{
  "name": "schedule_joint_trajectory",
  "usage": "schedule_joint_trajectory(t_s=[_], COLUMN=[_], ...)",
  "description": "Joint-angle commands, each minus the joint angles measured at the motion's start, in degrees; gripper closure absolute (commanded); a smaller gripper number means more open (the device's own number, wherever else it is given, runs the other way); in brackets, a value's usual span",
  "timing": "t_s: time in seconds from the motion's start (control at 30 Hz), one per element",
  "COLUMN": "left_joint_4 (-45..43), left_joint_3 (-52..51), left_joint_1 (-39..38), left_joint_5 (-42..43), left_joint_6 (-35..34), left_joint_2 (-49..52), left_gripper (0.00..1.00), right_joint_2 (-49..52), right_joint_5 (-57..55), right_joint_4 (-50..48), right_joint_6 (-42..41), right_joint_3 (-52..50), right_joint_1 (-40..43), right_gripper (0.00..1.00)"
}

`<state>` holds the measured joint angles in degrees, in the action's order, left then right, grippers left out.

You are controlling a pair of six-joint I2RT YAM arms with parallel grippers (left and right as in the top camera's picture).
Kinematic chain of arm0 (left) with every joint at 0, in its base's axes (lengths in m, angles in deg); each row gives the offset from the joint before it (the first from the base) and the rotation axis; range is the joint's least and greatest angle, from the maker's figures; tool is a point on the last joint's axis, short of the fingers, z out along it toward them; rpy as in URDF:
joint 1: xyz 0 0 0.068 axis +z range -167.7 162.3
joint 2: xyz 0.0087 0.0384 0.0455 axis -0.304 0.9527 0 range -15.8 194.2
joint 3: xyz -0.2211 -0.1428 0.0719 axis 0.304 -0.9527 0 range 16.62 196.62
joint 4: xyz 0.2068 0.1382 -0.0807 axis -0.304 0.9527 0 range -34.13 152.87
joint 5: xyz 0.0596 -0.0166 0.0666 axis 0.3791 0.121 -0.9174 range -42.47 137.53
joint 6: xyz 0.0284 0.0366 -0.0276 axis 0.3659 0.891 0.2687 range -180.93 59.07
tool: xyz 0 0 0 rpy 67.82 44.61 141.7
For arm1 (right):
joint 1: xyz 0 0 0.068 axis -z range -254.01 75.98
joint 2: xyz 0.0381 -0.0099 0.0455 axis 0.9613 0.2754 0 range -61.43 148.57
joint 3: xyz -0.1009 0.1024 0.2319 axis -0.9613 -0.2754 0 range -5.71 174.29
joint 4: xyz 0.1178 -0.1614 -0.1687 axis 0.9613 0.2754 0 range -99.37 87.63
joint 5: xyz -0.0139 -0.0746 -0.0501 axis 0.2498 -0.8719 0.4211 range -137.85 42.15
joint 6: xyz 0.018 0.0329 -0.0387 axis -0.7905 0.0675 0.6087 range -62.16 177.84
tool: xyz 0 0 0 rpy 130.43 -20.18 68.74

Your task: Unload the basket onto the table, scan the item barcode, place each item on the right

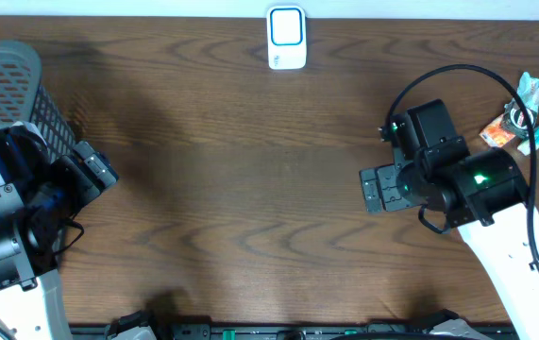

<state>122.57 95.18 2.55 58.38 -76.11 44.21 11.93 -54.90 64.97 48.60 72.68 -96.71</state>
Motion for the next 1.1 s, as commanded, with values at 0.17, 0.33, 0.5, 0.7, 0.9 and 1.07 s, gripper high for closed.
schedule_joint_trajectory(t_s=[0.17, 0.33, 0.5, 0.7, 0.9, 1.07], left_joint_4=[0.1, 0.1, 0.1, 0.1, 0.1, 0.1], left_joint_3=[0.8, 0.8, 0.8, 0.8, 0.8, 0.8], left_joint_1=[0.3, 0.3, 0.3, 0.3, 0.3, 0.3], left_joint_5=[0.5, 0.5, 0.5, 0.5, 0.5, 0.5], left_joint_6=[-0.1, -0.1, -0.1, -0.1, -0.1, -0.1], left_joint_2=[0.0, 0.2, 0.2, 0.2, 0.2, 0.2], left_gripper=[0.02, 0.02, 0.02, 0.02, 0.02, 0.03], right_joint_2=[-7.8, -19.0, -32.2, -48.7, -57.3, -57.4], right_joint_5=[8.8, 14.2, 20.2, 21.1, 20.7, 20.7], right_joint_4=[-21.0, -36.1, -49.0, -64.5, -76.4, -83.2], right_joint_6=[11.7, 11.7, 11.7, 11.7, 11.4, 10.6], right_joint_3=[-16.8, -32.7, -47.6, -62.9, -72.8, -76.0], right_joint_1=[2.3, 8.3, 15.7, 18.2, 18.2, 18.2], right_gripper=[0.01, 0.01, 0.01, 0.01, 0.01, 0.01])
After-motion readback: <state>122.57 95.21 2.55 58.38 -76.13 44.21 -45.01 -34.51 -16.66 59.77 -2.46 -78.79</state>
